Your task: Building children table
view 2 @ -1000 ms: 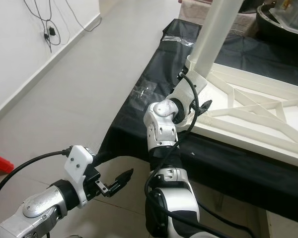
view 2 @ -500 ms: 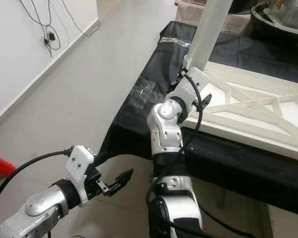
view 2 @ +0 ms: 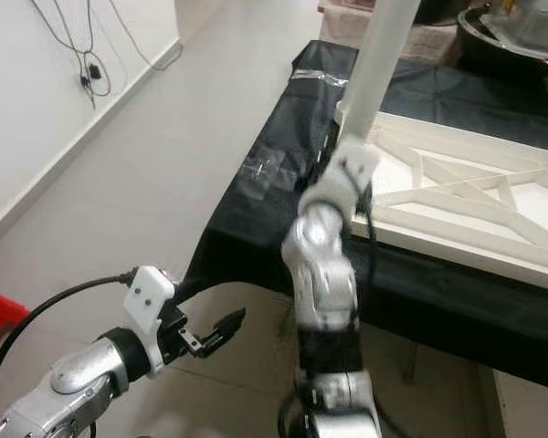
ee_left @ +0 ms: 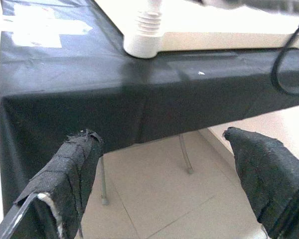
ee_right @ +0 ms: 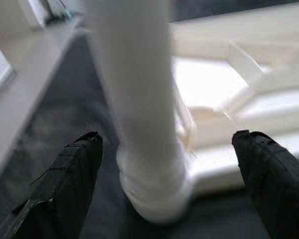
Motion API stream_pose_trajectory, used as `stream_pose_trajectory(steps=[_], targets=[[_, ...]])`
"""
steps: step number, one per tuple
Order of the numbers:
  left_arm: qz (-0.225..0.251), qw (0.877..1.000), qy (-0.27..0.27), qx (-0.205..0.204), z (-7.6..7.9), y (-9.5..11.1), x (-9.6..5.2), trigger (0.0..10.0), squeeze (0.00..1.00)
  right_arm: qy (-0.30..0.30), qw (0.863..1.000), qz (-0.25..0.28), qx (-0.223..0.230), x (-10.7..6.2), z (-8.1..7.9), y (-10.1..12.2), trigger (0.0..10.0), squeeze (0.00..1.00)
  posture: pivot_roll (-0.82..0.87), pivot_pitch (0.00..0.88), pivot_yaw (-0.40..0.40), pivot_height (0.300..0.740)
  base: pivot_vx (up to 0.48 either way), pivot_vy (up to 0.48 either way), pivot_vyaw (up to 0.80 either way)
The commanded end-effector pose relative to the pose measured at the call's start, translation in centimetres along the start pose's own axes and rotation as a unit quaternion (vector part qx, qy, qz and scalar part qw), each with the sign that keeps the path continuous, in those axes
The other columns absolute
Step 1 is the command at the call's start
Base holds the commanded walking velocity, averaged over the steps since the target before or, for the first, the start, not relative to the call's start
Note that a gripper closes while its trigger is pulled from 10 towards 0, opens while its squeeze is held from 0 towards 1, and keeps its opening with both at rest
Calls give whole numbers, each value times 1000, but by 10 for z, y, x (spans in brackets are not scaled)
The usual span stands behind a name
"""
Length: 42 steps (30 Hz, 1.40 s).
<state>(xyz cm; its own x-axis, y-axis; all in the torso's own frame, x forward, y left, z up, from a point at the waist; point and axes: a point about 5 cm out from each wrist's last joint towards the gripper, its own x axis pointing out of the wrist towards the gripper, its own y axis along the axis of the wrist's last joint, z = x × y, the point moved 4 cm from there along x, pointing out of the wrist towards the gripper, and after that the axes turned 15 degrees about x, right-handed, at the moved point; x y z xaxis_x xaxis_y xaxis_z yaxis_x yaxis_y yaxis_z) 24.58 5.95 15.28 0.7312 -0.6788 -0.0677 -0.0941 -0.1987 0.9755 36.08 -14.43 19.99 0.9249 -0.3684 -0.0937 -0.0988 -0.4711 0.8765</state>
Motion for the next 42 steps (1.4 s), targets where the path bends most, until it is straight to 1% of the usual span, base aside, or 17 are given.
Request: stream_pose_trajectory(steps=[1,2,3,4,5,6,8,9,14,17,19,23,24,27,35,39,42], targets=[[-4,1000,-2,-2,2,-4,1,10000,0,33,999,-39,14,-18,-5,-13,10000,0,92,109,-76,740,0,0,0],[-4,1000,-1,-2,0,-4,2,10000,0,44,997,-58,0,-28,6,-20,10000,0,81,106,-75,740,0,0,0],[-4,1000,-1,-2,0,-4,2,10000,0,44,997,-58,0,-28,6,-20,10000,0,81,106,-75,740,0,0,0],[-4,1000,1,-2,-1,-5,2,10000,0,68,995,-64,-19,-38,16,-23,10000,0,77,105,-74,740,0,0,0],[-4,1000,1,-2,-1,-5,2,10000,0,68,995,-64,-19,-38,16,-23,10000,0,77,105,-74,740,0,0,0],[-5,1000,8,-2,-2,-5,3,10000,0,98,992,-69,-42,-50,27,-26,10000,0,73,99,-71,740,0,0,0],[-14,999,29,8,-8,-7,5,10000,0,146,985,-39,-84,-69,42,-21,10000,0,70,92,-69,740,0,0,0],[-16,999,34,8,-9,-8,6,10000,0,148,983,-31,-108,-75,49,-22,10000,0,71,82,-66,740,0,0,0],[-20,999,41,8,-11,-10,8,10000,0,142,981,-28,-127,-81,56,-27,10000,0,74,65,-61,740,0,0,-320],[-36,998,48,13,-12,-19,14,10000,0,129,983,-36,-124,-86,59,-39,10000,0,67,24,-48,740,0,0,-800],[-46,997,51,20,-13,-25,19,10000,0,125,983,-42,-127,-86,60,-44,10000,0,66,0,-45,740,0,0,-788],[-65,996,64,20,-18,-34,26,10000,0,126,982,-41,-135,-84,63,-48,10000,0,64,0,-43,740,0,-142,-394],[-81,994,76,23,-24,-43,33,10000,0,124,982,-41,-134,-77,68,-52,10000,0,57,0,-39,740,0,-450,0],[-84,993,82,29,-27,-46,38,10000,0,123,982,-47,-133,-71,71,-56,10000,0,59,0,-48,740,0,-450,0],[-77,991,105,24,-34,-49,44,10000,0,127,981,-57,-139,-63,74,-63,10000,0,61,0,-58,740,0,-435,0],[-69,991,114,18,-36,-49,47,10000,0,128,980,-58,-139,-60,76,-66,10000,0,61,0,-64,740,0,0,0],[-46,992,116,11,-35,-45,44,10000,0,138,979,-55,-137,-58,76,-67,10000,0,58,0,-69,740,0,0,0]])
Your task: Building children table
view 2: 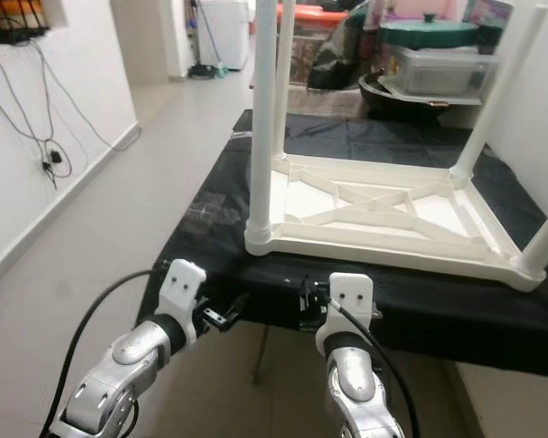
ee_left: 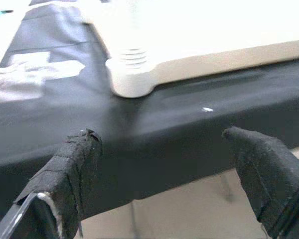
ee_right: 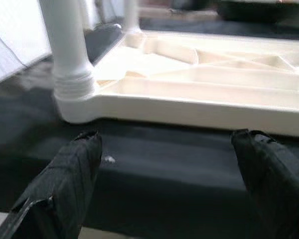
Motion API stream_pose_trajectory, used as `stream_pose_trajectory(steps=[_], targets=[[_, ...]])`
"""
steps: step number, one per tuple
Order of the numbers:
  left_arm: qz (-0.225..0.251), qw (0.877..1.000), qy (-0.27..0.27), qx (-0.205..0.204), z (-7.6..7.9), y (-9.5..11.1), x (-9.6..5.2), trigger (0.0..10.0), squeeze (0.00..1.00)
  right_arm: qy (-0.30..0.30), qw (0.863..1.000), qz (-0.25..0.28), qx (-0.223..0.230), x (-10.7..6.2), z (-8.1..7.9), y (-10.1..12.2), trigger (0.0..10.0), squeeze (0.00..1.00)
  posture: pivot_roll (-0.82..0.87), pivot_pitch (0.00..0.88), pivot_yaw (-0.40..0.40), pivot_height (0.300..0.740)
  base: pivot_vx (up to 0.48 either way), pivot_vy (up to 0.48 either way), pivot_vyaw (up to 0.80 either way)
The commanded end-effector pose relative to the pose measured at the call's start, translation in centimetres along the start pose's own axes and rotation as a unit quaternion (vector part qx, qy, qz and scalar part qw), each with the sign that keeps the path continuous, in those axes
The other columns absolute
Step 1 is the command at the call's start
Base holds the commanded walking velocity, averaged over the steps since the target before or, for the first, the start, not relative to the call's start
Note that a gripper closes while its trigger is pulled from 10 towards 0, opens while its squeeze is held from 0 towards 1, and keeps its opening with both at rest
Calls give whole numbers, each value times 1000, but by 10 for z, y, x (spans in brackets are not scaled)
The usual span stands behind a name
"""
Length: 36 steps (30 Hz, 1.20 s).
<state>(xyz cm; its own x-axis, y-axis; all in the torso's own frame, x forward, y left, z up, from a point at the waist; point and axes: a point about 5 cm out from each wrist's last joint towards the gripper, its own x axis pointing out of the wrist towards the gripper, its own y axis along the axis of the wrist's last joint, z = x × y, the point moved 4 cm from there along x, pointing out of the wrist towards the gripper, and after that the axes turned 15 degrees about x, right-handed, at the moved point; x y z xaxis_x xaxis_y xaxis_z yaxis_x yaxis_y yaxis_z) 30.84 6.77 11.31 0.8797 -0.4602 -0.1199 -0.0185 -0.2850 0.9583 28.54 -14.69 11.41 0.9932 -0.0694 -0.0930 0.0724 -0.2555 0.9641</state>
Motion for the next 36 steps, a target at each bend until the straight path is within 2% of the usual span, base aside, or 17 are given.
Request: stream_pose_trajectory(steps=[1,9,11,12,14,15,18,21,27,36], targets=[[15,1000,-7,-8,5,3,-1,10000,0,-2,1000,-1,-2,1,6,-2,10000,0,58,0,-69,740,0,0,0],[32,999,17,-4,-1,4,-4,10000,0,30,999,11,13,5,5,4,10000,0,58,0,-78,740,0,0,0],[35,997,69,18,-17,5,-8,10000,0,50,999,12,5,7,3,4,10000,0,60,0,-83,740,0,0,0],[35,997,69,18,-17,5,-8,10000,0,50,999,12,5,7,3,4,10000,0,60,0,-83,740,0,0,0],[33,991,118,46,-35,5,-13,10000,0,34,999,26,-12,10,11,10,10000,0,65,0,-85,740,0,0,0],[33,991,118,46,-35,5,-13,10000,0,34,999,26,-12,10,11,10,10000,0,65,0,-85,740,0,0,0],[20,982,176,64,-58,1,-20,10000,0,-14,999,50,-15,16,35,20,10000,0,69,0,-89,740,0,0,0],[9,971,228,66,-77,0,-25,10000,0,-38,997,63,-14,18,45,25,10000,0,71,0,-92,740,0,0,0],[11,963,261,66,-89,2,-27,10000,0,-35,998,59,-15,19,44,21,10000,0,74,0,-90,740,0,0,0],[13,960,271,68,-90,4,-28,10000,0,-40,997,58,-10,22,47,20,10000,0,75,0,-91,740,0,0,0]])
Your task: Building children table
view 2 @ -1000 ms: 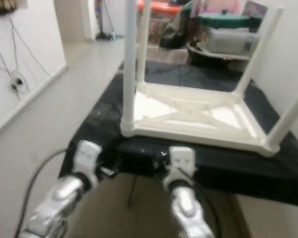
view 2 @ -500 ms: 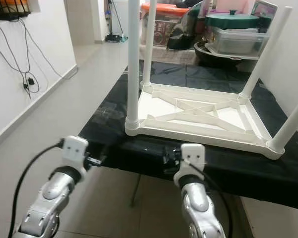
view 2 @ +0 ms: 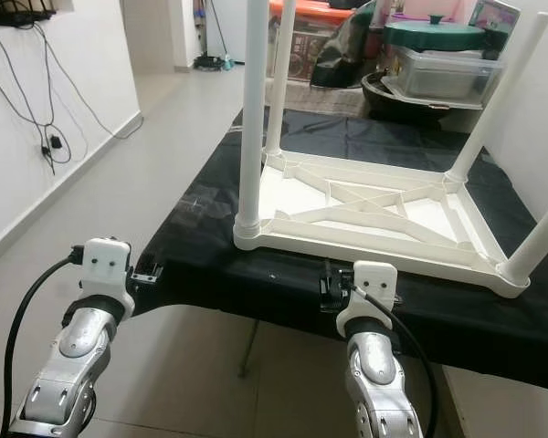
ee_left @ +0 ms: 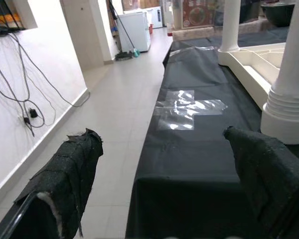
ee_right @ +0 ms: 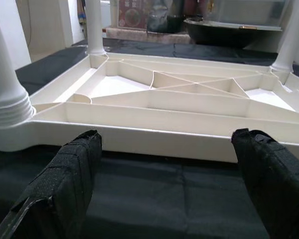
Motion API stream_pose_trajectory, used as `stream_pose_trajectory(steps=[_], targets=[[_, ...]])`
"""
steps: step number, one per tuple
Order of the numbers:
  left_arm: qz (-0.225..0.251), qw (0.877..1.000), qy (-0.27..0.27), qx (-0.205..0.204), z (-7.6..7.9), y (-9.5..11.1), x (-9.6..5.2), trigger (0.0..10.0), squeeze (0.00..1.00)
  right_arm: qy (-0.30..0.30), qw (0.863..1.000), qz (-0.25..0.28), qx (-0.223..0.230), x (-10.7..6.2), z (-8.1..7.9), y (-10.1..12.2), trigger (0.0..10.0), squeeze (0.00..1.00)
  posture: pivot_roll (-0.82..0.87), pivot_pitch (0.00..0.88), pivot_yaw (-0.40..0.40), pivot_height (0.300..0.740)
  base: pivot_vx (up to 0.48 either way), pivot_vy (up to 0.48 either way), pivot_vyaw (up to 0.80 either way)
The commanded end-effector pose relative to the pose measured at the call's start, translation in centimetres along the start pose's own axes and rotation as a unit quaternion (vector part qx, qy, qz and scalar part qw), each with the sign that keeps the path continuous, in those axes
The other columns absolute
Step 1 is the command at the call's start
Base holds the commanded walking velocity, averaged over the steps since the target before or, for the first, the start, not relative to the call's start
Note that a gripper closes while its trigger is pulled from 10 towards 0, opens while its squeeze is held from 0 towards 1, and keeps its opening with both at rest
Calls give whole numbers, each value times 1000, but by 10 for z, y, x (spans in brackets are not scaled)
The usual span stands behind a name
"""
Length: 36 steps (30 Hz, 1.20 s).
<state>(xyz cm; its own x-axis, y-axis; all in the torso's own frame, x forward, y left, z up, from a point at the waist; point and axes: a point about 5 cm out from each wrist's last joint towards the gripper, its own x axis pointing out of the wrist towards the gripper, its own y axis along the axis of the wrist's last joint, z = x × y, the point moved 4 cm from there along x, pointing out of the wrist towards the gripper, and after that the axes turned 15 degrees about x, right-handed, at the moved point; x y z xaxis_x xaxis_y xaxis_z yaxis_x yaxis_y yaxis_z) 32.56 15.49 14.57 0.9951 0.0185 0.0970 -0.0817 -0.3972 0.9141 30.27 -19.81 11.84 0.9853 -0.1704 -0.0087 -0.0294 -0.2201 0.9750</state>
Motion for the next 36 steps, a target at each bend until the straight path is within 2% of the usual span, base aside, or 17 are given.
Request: stream_pose_trajectory(steps=[1,30,36], targets=[[-4,1000,3,3,1,-2,0,10000,0,-1,1000,5,2,2,0,1,10000,0,75,0,-91,740,0,0,0],[-1,1000,-6,11,3,-2,-1,10000,0,3,1000,4,7,2,-4,-1,10000,0,78,0,-83,740,255,0,0],[-6,1000,-3,-4,2,-3,-1,10000,0,-5,1000,10,8,3,-2,2,10000,0,80,0,-84,740,48,0,0]])
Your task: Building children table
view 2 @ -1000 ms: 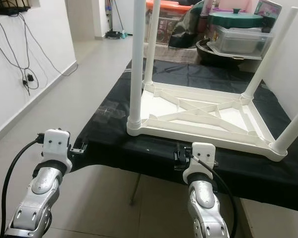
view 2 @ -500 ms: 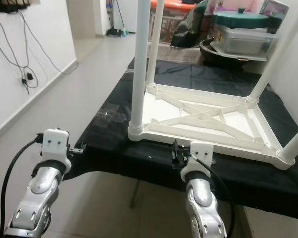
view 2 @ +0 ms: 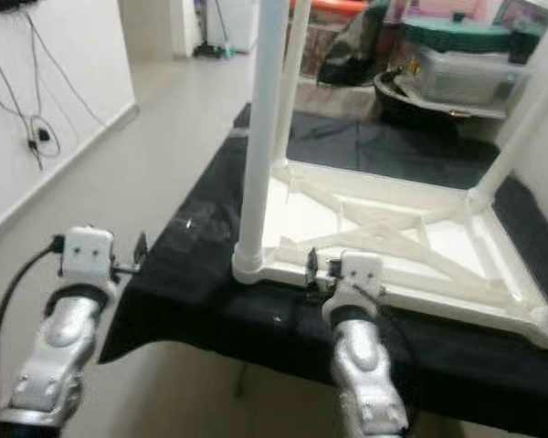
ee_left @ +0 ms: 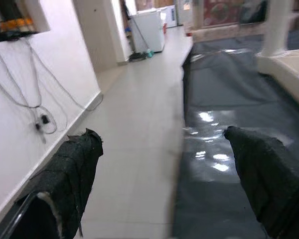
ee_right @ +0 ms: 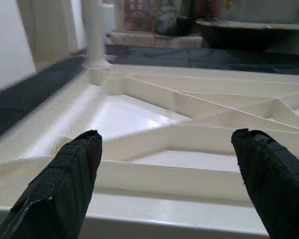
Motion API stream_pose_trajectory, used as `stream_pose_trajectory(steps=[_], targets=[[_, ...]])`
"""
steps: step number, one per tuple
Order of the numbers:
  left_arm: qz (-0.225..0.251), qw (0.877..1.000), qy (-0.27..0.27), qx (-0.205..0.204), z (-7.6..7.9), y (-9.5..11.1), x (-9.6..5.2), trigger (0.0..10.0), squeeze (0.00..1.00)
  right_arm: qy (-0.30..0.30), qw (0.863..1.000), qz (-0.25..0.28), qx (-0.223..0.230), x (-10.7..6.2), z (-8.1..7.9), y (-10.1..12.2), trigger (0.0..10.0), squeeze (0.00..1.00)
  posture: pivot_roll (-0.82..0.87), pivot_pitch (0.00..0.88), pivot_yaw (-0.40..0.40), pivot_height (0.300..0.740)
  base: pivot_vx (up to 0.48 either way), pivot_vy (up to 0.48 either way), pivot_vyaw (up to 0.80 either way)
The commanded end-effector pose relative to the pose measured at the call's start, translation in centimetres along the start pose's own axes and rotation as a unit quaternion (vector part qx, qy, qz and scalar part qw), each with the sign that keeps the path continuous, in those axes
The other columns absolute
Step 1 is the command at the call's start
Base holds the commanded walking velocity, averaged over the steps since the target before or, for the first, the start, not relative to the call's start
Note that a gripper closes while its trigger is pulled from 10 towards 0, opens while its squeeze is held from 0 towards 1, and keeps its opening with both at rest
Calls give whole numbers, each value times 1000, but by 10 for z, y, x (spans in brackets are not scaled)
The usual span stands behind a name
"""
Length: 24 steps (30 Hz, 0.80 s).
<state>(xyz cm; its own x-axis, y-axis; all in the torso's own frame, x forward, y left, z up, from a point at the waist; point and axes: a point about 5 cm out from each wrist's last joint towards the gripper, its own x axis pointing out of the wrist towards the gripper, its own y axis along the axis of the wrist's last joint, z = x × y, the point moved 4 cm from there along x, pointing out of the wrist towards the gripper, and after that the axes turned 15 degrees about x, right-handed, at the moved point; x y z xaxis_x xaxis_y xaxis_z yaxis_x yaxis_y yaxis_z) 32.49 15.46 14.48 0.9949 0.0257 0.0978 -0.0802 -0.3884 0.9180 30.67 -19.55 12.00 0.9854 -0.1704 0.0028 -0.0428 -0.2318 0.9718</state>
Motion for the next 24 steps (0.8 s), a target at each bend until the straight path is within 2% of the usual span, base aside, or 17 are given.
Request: stream_pose_trajectory(steps=[1,7,9,10,11,12,13,16,18,19,20,21,22,23,24], targets=[[-5,1000,-7,1,2,-3,-1,10000,0,-6,1000,5,1,0,2,1,10000,0,80,0,-84,740,0,0,0],[-1,1000,-28,-12,10,-1,-3,10000,0,-1,1000,4,20,8,7,6,10000,0,83,0,-83,740,0,0,0],[13,996,-78,-33,25,4,-7,10000,0,52,998,-7,32,17,4,13,10000,0,84,0,-83,740,0,0,0],[13,996,-78,-33,25,4,-7,10000,0,52,998,-7,32,17,4,13,10000,0,84,0,-83,740,0,0,0],[16,990,-127,-54,41,7,-14,10000,0,110,993,-17,30,25,2,23,10000,325,86,0,-85,740,0,0,0],[16,990,-127,-54,41,7,-14,10000,0,110,993,-17,30,25,2,23,10000,325,86,0,-85,740,0,0,0],[13,985,-157,-65,50,6,-19,10000,0,142,989,-20,28,28,-1,29,10000,1000,86,0,-84,740,0,0,0],[26,971,-226,-76,71,9,-34,10000,0,234,971,-38,16,37,-17,44,10000,1000,87,0,-86,740,0,0,0],[27,969,-233,-77,73,9,-36,10000,0,243,969,-41,15,38,-19,45,10000,1000,87,0,-86,740,0,0,0],[34,964,-253,-72,78,11,-41,10000,0,274,960,-47,13,40,-27,50,10000,569,95,0,-89,740,0,0,0],[40,960,-267,-68,80,12,-45,10000,0,317,946,-59,5,40,-38,53,10000,0,105,0,-90,740,0,0,0],[44,958,-277,-67,82,13,-48,10000,0,347,935,-67,0,40,-45,55,10000,0,105,0,-90,740,0,0,0],[44,958,-277,-67,82,13,-48,10000,0,347,935,-67,0,40,-45,55,10000,0,105,0,-90,740,0,0,0],[46,956,-282,-66,82,13,-49,10000,0,364,928,-73,-4,40,-49,56,10000,0,105,0,-90,740,0,0,0],[47,954,-288,-65,82,14,-51,10000,0,395,915,-85,-6,38,-56,56,10000,0,115,0,-97,740,0,0,0]])
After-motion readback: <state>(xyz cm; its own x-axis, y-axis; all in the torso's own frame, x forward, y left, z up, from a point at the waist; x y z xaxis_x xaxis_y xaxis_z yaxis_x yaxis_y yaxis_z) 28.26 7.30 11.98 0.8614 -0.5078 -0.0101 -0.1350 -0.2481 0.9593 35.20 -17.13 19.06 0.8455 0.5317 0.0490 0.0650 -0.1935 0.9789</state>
